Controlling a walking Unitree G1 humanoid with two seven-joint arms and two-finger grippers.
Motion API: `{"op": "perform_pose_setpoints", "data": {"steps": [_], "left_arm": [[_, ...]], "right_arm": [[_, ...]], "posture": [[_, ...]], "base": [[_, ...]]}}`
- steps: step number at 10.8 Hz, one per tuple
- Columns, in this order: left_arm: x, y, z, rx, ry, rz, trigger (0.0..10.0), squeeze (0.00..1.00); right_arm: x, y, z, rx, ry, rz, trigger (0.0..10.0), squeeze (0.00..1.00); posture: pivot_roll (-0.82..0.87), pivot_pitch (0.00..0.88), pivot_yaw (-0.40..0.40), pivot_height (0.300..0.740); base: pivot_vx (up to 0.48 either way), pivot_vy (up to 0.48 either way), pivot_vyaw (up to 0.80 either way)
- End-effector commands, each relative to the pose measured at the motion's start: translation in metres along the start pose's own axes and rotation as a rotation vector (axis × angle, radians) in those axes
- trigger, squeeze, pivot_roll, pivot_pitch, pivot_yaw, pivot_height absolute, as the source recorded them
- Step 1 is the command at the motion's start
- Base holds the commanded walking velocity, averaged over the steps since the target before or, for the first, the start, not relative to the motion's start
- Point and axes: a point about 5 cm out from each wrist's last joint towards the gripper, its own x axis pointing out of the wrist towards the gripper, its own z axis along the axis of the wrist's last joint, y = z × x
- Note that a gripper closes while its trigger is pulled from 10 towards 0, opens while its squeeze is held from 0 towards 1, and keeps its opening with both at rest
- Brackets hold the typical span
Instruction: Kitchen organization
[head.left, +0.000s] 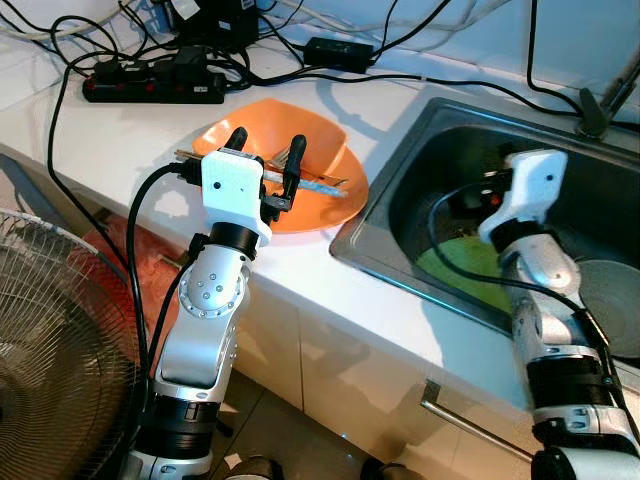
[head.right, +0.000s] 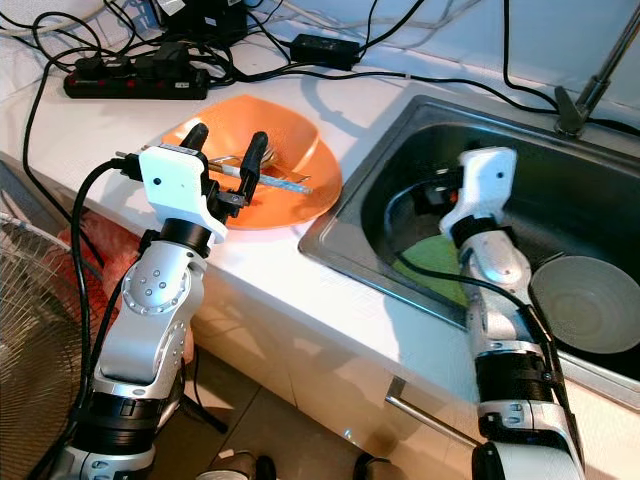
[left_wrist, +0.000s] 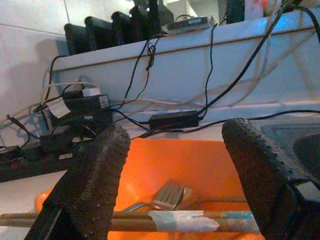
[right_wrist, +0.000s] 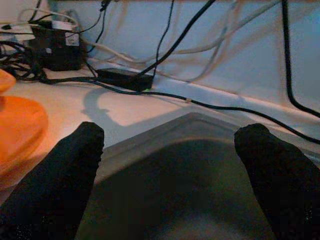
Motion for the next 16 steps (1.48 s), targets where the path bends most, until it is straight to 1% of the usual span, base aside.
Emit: {"op": "perform_pose_setpoints", "data": {"steps": [1,2,3,4,5,6,7,8,9,10,12,13,14,15,16], "left_arm": [[-0.002,-0.001,-0.001,0.017,0.012,-0.01,10.0,0.0],[-0.005,-0.009,0.019,0.175,-0.054,-0.13,10.0,0.0],[-0.008,-0.016,0.033,0.277,-0.104,-0.222,10.0,0.0],[-0.012,-0.02,0.041,0.271,-0.121,-0.288,10.0,0.0],[-0.017,-0.022,0.04,0.267,-0.116,-0.307,10.0,0.0],[-0.021,-0.024,0.036,0.264,-0.091,-0.316,10.0,0.0],[-0.032,-0.028,0.024,0.301,-0.033,-0.342,10.0,0.0],[-0.037,-0.024,0.016,0.405,0.002,-0.345,10.0,0.0],[-0.039,-0.019,0.003,0.619,0.043,-0.378,10.0,0.0],[-0.041,-0.016,-0.006,0.721,0.071,-0.407,10.0,0.0],[-0.041,-0.018,-0.009,0.774,0.064,-0.425,10.0,0.0],[-0.042,-0.02,-0.011,0.796,0.064,-0.438,10.0,0.0],[-0.041,-0.02,-0.012,0.806,0.058,-0.431,10.0,0.0],[-0.04,-0.021,-0.012,0.808,0.054,-0.431,10.0,0.0],[-0.04,-0.023,-0.013,0.805,0.049,-0.432,10.0,0.0]], "right_arm": [[-0.002,-0.001,-0.001,0.007,-0.005,0.006,10.0,0.0],[-0.004,-0.007,0.0,0.0,-0.004,0.001,10.0,0.0],[-0.005,-0.01,-0.001,-0.003,0.0,-0.003,10.0,0.0],[-0.005,-0.009,-0.003,0.0,0.006,-0.005,10.0,0.0],[-0.003,-0.005,-0.004,0.011,0.003,0.002,10.0,0.0],[-0.002,-0.004,-0.003,0.014,0.001,0.004,10.0,0.0],[-0.002,-0.004,-0.004,0.019,0.001,0.003,10.0,0.0],[-0.002,-0.004,-0.005,0.023,0.004,0.001,10.0,0.0],[-0.002,-0.003,-0.007,0.03,0.007,0.0,10.0,0.0],[-0.001,0.001,-0.008,0.037,0.005,0.004,10.0,0.0],[-0.001,0.003,-0.008,0.055,0.002,0.016,10.0,0.0],[-0.003,0.002,-0.009,0.046,0.009,0.031,10.0,0.0],[-0.009,0.0,-0.01,0.022,0.019,0.106,10.0,0.0],[-0.011,-0.001,-0.011,0.004,0.025,0.131,10.0,0.0],[-0.016,-0.01,-0.011,0.004,0.037,0.145,10.0,0.0]], "posture": [[0.06,0.124,0.013,0.74],[0.07,0.125,0.009,0.74],[0.08,0.126,0.006,0.74],[0.09,0.125,0.004,0.74],[0.1,0.124,0.003,0.74],[0.1,0.124,0.003,0.74],[0.1,0.119,0.005,0.74],[0.11,0.119,0.005,0.74],[0.11,0.119,0.005,0.74],[0.11,0.12,0.013,0.74],[0.11,0.115,0.017,0.74],[0.1,0.111,0.019,0.74],[0.1,0.104,0.022,0.74],[0.09,0.102,0.022,0.74],[0.09,0.095,0.023,0.74]], "base": [[0.0,0.0,0.0],[0.0,0.0,0.0],[0.0,0.0,0.0],[0.0,0.0,0.0],[0.0,0.0,0.0],[0.0,0.0,0.0],[0.0,0.0,0.0],[0.0,0.0,0.0],[0.0,0.0,0.0],[0.0,0.0,0.0],[0.0,0.0,0.0],[0.0,0.0,0.0],[0.0,0.0,0.0],[0.0,0.0,0.0],[0.0,0.0,0.0]]}}
